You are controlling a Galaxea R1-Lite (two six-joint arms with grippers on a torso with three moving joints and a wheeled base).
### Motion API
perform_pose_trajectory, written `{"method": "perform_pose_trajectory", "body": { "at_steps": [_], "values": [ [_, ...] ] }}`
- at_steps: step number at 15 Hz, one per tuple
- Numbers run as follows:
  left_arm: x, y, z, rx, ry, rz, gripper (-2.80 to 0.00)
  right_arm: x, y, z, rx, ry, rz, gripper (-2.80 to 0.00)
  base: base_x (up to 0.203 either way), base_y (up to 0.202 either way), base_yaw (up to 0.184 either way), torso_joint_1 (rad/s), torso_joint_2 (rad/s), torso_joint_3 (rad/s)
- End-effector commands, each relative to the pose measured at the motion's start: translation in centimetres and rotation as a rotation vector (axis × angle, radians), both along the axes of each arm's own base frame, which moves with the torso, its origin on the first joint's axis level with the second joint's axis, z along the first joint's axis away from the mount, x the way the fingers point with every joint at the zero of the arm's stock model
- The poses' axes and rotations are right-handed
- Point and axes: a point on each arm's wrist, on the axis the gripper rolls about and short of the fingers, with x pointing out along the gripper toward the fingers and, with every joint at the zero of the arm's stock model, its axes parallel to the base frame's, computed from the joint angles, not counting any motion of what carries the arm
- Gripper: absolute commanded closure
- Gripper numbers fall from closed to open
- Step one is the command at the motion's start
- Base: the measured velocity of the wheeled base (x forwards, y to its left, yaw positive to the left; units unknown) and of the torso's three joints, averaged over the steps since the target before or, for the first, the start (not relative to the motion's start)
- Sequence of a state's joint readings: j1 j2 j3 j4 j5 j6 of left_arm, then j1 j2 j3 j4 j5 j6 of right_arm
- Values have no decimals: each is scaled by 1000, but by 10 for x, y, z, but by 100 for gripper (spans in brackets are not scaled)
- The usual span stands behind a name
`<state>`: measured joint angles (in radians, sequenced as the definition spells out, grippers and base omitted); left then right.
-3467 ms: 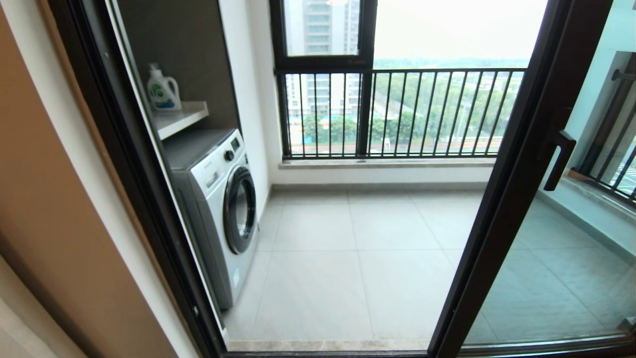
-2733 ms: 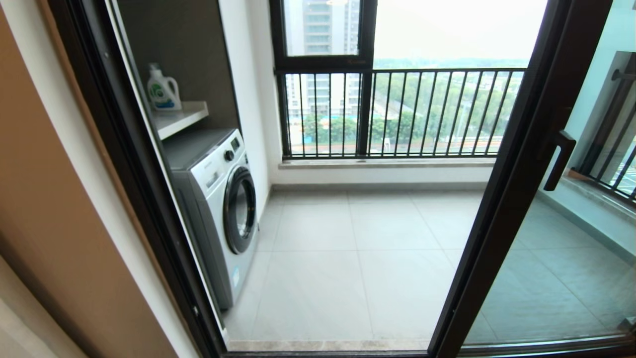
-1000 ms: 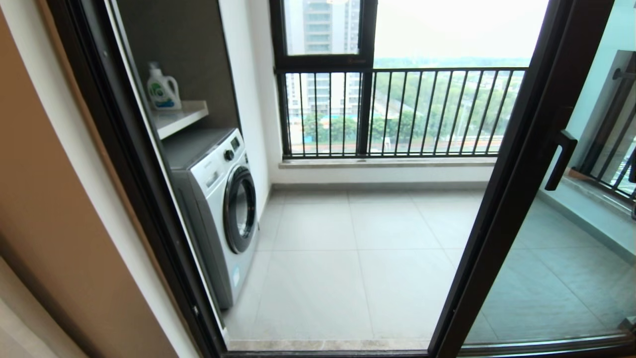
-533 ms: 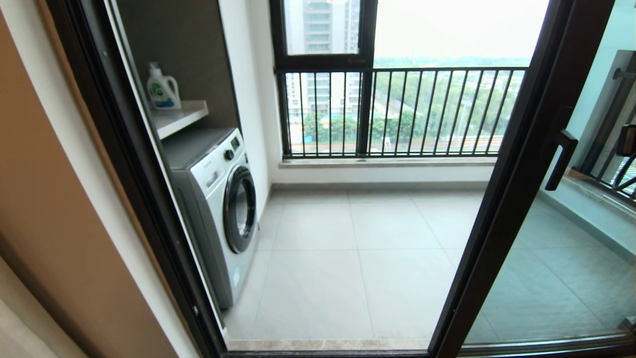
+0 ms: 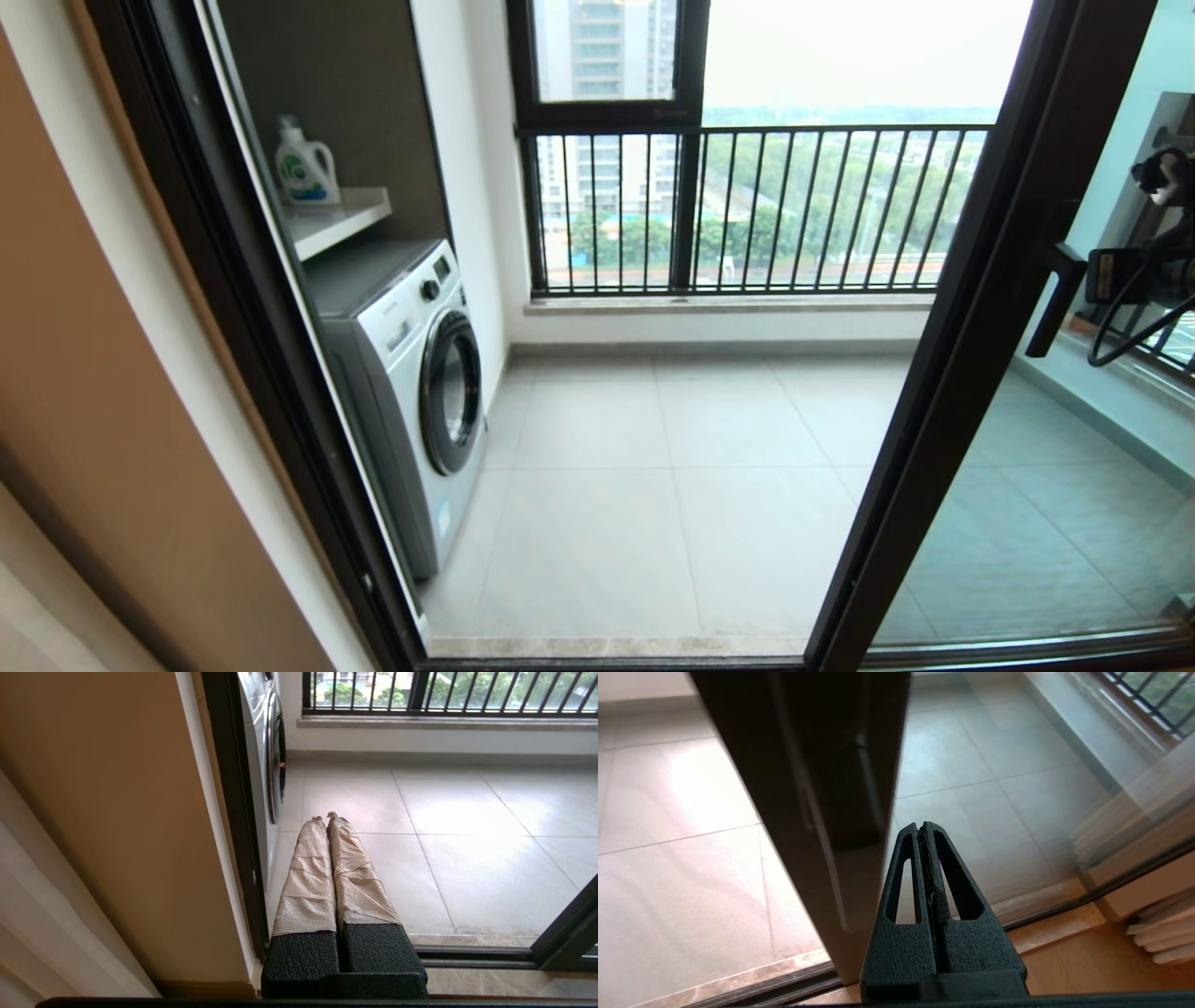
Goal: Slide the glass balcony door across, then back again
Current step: Close the slid door
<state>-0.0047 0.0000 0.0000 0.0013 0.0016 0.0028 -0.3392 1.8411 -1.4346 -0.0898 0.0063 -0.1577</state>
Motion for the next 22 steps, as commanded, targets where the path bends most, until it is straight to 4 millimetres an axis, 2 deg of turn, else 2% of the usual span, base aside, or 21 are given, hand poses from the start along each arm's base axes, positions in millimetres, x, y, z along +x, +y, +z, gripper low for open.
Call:
{"method": "perform_pose_trajectory", "body": {
  "at_steps": [1, 5, 14, 22],
  "values": [
    [0, 0, 0, 0, 1, 0, 0, 5, 9, -1, 12, -3, 26, 0, 0, 0, 0, 0, 0, 0],
    [0, 0, 0, 0, 1, 0, 0, 21, 5, 7, 2, -47, 18, 0, 0, 0, 0, 0, 0, 0],
    [0, 0, 0, 0, 1, 0, 0, 24, 12, -1, 16, -22, 39, 0, 0, 0, 0, 0, 0, 0],
    [0, 0, 0, 0, 2, 0, 0, 27, 30, -3, 42, -21, 77, 0, 0, 0, 0, 0, 0, 0]
  ]
}}
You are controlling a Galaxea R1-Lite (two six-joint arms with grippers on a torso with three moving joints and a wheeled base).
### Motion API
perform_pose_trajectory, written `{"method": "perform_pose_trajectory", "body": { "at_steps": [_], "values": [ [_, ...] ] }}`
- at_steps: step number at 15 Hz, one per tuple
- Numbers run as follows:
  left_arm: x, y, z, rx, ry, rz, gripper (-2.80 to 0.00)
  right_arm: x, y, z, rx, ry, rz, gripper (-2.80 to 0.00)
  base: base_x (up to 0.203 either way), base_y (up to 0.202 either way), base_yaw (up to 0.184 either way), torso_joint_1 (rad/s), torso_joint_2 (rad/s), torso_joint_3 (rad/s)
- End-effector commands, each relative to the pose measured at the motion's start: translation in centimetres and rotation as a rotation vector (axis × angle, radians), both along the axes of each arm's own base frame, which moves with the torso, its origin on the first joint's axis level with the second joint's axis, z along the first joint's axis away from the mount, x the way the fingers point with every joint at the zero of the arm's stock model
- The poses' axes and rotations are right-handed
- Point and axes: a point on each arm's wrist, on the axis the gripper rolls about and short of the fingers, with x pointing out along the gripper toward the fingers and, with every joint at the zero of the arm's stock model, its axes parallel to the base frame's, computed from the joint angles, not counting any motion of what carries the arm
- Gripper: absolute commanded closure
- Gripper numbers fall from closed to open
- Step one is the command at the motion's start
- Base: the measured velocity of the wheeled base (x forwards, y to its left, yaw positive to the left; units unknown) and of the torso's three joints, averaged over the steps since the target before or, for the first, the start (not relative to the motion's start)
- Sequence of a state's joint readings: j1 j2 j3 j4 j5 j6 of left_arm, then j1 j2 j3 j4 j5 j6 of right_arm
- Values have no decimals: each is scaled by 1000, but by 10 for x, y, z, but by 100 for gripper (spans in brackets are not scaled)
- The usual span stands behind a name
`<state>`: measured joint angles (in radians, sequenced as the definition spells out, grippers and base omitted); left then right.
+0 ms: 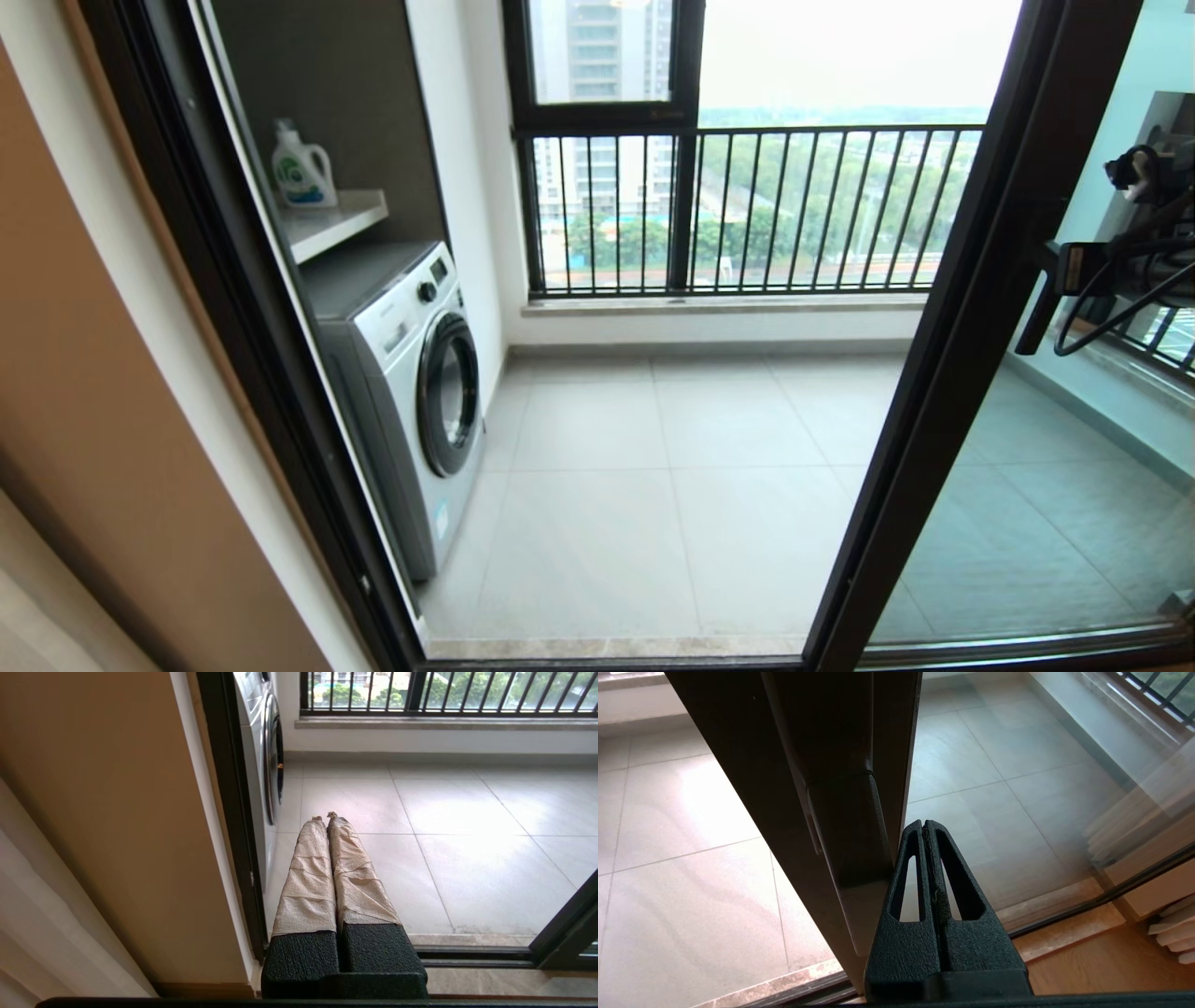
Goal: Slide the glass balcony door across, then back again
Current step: Close the slid door
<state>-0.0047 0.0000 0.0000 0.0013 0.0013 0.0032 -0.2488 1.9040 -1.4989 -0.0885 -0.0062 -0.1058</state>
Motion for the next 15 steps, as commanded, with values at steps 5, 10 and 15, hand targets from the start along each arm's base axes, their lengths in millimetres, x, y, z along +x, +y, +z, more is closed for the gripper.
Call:
{"method": "perform_pose_trajectory", "body": {
  "at_steps": [5, 10, 15],
  "values": [
    [0, 0, 0, 0, 0, 0, 0, -1, 21, 4, 17, -13, 51, 0, 0, 0, 0, 0, 0, 0],
    [0, 0, 0, 0, 2, 0, 0, -3, 36, -2, 28, 10, 81, 0, 0, 0, 0, 0, 0, 0],
    [0, 0, 0, 0, 0, 0, 0, -8, 62, -4, 40, 20, 142, 0, 0, 0, 0, 0, 0, 0]
  ]
}}
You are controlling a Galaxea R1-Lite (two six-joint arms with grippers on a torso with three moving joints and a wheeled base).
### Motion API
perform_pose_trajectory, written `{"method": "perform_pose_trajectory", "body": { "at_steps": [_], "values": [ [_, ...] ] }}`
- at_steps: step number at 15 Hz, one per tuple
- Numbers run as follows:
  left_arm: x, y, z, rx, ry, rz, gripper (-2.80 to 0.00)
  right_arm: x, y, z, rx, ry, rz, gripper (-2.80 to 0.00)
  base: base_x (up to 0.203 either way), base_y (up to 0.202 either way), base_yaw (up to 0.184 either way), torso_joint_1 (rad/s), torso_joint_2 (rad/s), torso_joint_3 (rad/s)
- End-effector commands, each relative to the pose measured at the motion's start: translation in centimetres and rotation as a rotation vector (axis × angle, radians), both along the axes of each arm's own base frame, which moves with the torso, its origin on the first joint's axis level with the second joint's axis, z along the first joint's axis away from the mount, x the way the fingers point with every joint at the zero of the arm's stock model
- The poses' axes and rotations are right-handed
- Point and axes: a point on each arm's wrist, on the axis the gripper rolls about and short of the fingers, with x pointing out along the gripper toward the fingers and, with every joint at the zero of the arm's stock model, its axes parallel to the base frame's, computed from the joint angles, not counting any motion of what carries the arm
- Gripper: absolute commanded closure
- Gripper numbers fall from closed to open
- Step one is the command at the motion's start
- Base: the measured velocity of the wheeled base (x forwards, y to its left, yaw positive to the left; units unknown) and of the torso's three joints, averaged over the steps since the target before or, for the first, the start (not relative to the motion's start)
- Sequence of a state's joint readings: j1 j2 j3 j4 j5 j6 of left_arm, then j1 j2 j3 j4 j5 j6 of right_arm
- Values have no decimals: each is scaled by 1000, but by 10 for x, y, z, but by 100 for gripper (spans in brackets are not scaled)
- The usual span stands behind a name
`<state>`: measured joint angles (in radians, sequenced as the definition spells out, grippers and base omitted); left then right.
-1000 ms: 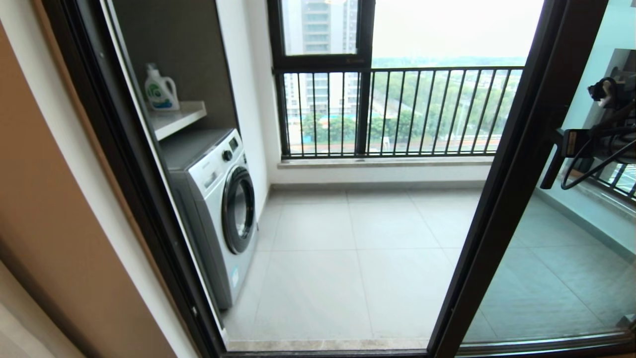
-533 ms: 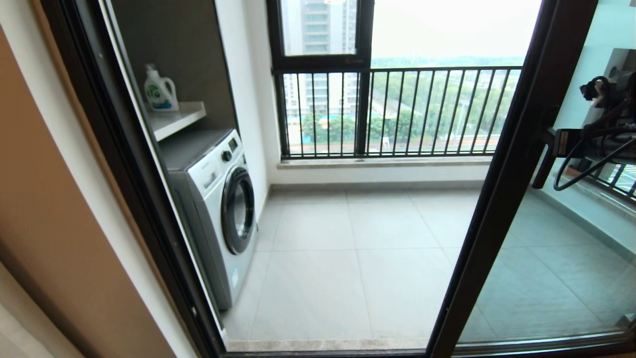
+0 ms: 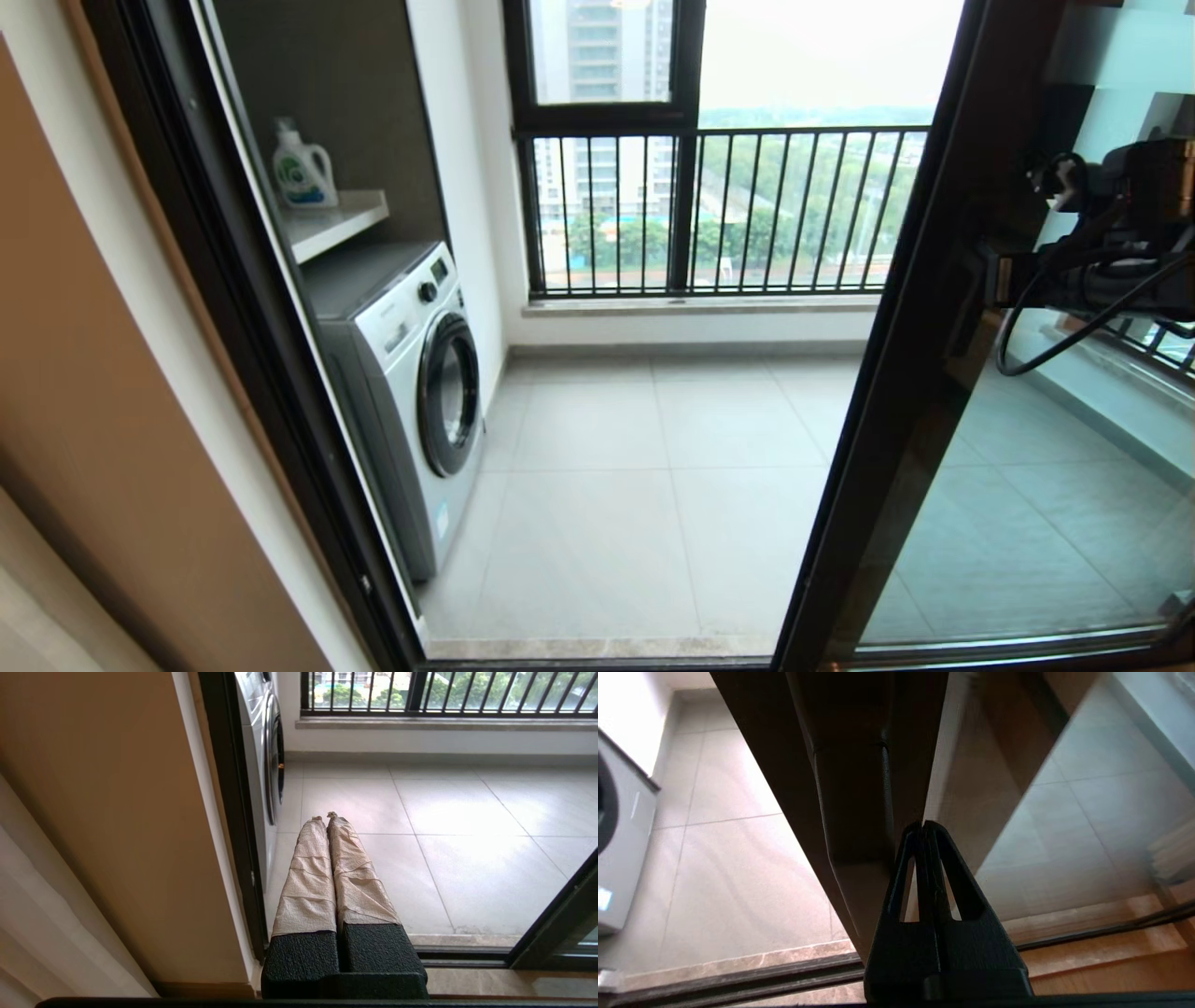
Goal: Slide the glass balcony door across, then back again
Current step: Close the slid door
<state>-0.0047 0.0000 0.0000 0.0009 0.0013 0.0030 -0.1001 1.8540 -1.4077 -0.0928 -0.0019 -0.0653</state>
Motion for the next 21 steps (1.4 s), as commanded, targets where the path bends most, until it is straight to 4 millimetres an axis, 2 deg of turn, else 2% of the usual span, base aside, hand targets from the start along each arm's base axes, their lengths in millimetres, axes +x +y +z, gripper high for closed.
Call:
{"method": "perform_pose_trajectory", "body": {
  "at_steps": [1, 13, 18, 21],
  "values": [
    [0, 0, 0, 0, 1, 0, 0, -4, 6, 4, -4, -11, 7, 0, 0, 0, 0, 0, 0, 0],
    [0, 0, 0, 0, 2, 0, 0, -12, 66, 7, 37, -16, 113, 0, 0, 0, 0, 0, 0, 0],
    [0, 0, 0, 0, 1, 0, 0, -13, 96, 5, 54, -9, 157, 0, 0, 0, 0, 0, 0, 0],
    [0, 0, 0, 0, 2, 0, 0, -10, 105, -1, 73, 6, 172, 0, 0, 0, 0, 0, 0, 0]
  ]
}}
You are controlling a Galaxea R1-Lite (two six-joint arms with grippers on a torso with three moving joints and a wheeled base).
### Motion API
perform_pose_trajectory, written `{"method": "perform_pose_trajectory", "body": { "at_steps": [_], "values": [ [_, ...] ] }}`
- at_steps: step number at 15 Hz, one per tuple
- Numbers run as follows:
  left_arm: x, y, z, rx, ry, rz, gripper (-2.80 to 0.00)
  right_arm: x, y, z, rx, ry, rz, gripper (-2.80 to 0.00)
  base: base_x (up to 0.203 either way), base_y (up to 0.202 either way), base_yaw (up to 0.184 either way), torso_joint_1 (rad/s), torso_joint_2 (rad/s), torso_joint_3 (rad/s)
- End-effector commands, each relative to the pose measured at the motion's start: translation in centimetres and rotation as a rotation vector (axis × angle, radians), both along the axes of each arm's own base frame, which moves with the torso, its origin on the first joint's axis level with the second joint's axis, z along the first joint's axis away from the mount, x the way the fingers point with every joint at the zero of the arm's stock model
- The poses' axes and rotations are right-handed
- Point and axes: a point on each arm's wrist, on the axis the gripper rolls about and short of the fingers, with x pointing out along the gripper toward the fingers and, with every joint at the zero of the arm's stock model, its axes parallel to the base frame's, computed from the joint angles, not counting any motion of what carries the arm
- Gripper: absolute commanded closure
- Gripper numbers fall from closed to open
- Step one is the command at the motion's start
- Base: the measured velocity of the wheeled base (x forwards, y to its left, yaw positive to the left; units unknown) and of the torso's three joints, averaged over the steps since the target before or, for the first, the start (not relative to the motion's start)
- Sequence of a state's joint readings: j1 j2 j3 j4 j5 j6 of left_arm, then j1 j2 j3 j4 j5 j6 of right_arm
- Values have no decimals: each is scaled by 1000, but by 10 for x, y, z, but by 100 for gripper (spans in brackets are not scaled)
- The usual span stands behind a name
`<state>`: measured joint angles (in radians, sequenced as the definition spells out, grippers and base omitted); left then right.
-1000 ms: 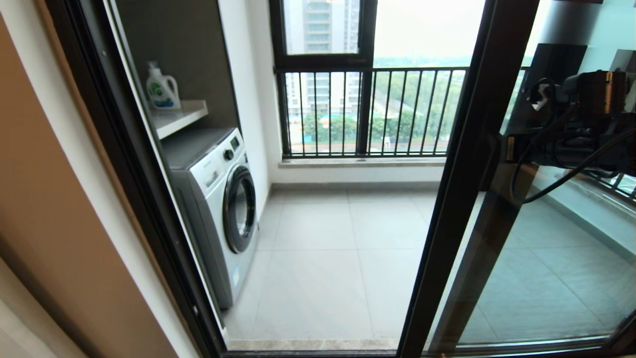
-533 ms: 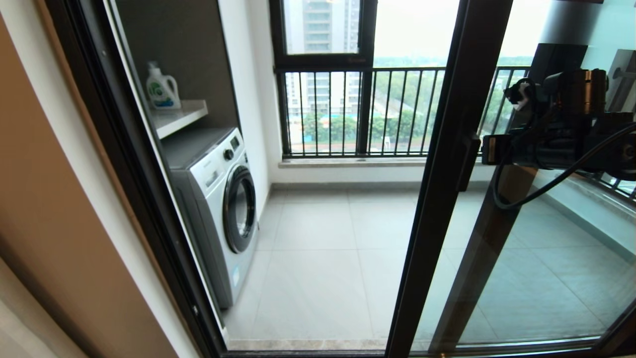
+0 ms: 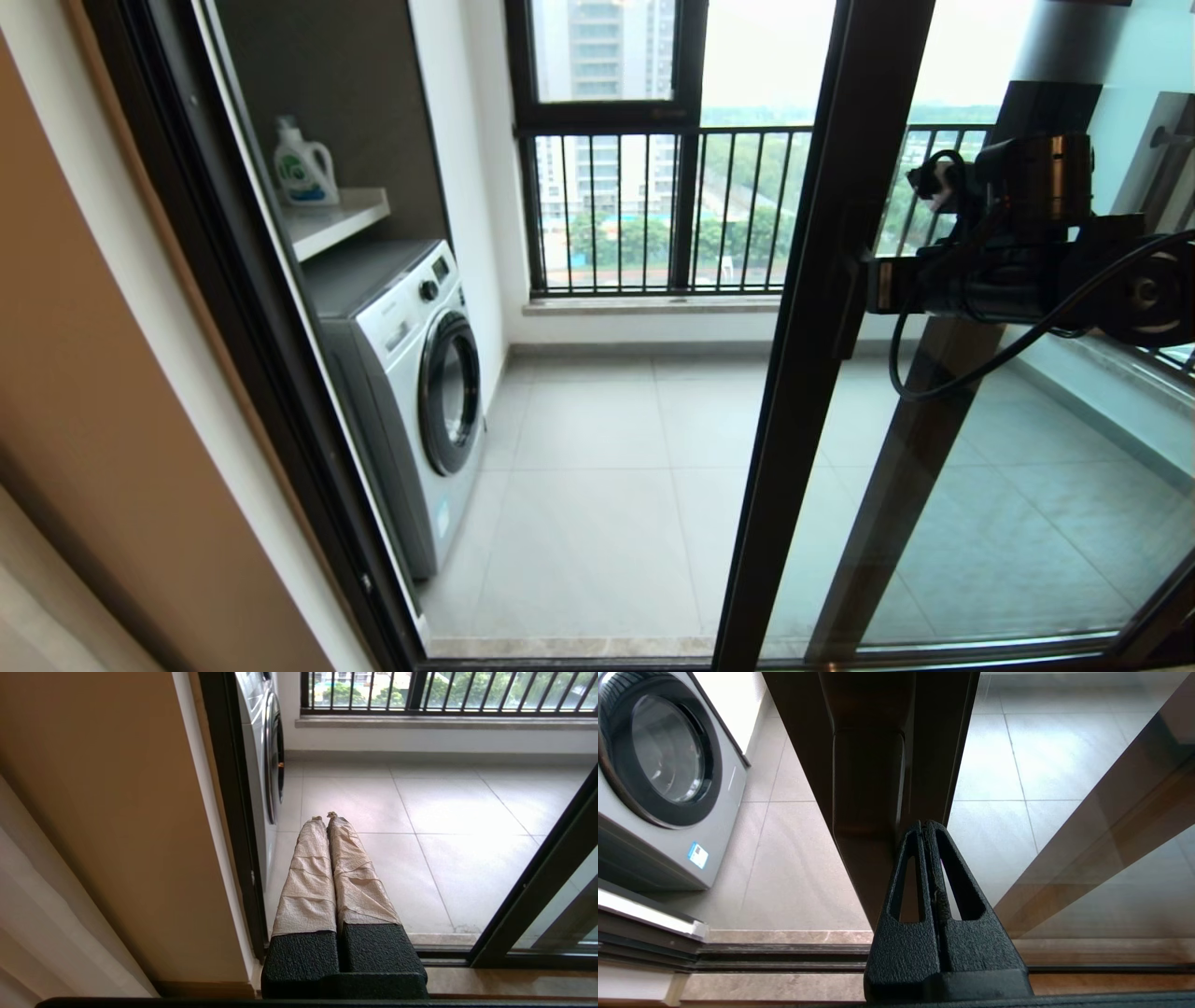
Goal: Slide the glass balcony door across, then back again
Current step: Close the slid door
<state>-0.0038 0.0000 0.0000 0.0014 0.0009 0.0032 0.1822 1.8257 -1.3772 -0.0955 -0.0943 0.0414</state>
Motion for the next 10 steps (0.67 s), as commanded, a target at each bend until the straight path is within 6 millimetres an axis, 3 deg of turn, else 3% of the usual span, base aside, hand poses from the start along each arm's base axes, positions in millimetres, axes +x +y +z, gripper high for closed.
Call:
{"method": "perform_pose_trajectory", "body": {
  "at_steps": [1, 10],
  "values": [
    [0, 0, 0, 0, 1, 0, 0, 2, 8, -5, 18, 15, 17, 0, 0, 0, 0, 0, 0, 0],
    [0, 0, 0, 0, 1, 1, 0, 1, 43, -11, 16, 3, 71, 0, 0, 0, 0, 0, 0, 0]
  ]
}}
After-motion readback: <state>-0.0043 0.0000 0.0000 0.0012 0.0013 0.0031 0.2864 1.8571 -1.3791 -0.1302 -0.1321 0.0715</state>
